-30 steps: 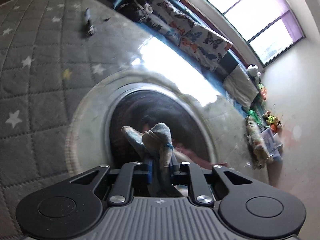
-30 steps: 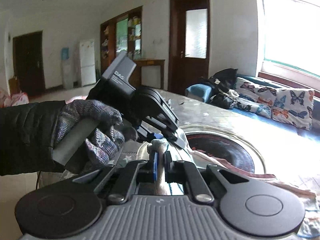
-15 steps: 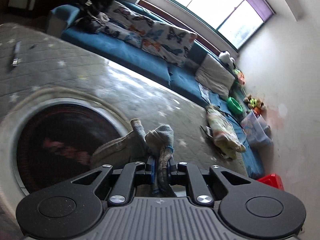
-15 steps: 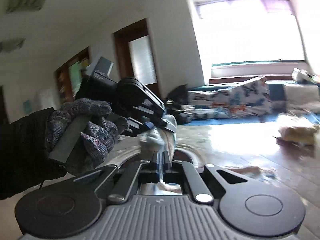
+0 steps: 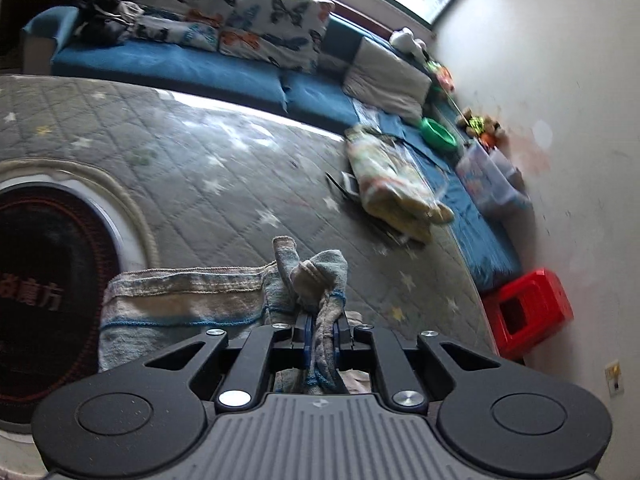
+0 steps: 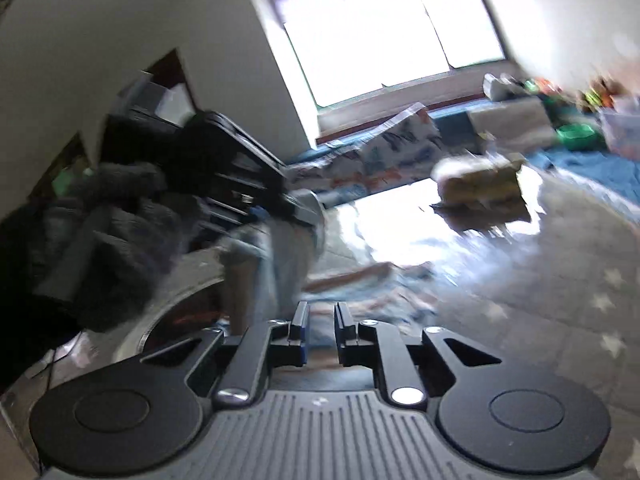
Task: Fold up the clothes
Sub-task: 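Carry the held corner with the left gripper across the towel and release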
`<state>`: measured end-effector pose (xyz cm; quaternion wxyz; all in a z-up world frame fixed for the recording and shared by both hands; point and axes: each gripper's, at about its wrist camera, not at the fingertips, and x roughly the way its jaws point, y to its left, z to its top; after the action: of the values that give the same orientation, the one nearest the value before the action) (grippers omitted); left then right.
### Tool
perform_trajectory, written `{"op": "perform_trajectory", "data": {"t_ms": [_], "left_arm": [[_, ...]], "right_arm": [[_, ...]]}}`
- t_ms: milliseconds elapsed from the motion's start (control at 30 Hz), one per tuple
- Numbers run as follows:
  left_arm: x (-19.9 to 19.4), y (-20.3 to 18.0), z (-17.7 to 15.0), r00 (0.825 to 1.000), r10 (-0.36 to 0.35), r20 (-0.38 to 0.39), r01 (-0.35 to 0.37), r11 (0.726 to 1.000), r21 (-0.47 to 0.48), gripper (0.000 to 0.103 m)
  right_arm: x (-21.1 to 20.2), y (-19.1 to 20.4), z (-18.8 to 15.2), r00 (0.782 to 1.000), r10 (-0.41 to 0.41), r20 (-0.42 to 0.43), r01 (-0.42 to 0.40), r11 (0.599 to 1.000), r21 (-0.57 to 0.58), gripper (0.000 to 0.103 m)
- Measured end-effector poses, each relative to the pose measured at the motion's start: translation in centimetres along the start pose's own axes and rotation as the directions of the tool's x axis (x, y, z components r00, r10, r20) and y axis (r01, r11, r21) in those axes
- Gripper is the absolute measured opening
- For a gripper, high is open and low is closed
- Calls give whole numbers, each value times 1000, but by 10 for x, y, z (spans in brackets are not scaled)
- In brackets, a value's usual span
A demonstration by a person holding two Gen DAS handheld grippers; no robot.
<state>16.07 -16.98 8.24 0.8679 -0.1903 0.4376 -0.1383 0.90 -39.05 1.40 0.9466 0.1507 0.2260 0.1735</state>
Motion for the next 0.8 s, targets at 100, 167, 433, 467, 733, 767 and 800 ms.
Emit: {"op": "perform_trajectory", "data": {"t_ms": [100,167,433,467,733,767,800], "left_arm": [[9,-12,-3,1000,-8,-22,8,999,35,11],[17,-18,-6,999,-12,-42,14,999,46,11],[47,-36,-19,997,-4,-79,12,995,94,11],[51,-37,-21,996,-5,-86,14,995,101,12],[54,-41,-29,990,-100,-102,113,986,126,49],[51,-41,-29,988,-118,-100,131,983,131,50],[49,-41,-29,986,-136,-98,148,980,135,50]], "right_arm": [[-3,-15,-9,997,-70,-33,71,997,16,14],[-2,-24,-14,993,-110,-53,111,993,26,14],[-1,-38,-27,987,-137,-89,142,988,55,19],[-1,-39,-27,987,-136,-89,142,988,57,19],[-16,-39,-26,983,-167,-76,172,984,55,27],[-17,-40,-25,982,-173,-73,177,982,57,27],[-19,-41,-25,981,-179,-70,183,981,58,27]]}}
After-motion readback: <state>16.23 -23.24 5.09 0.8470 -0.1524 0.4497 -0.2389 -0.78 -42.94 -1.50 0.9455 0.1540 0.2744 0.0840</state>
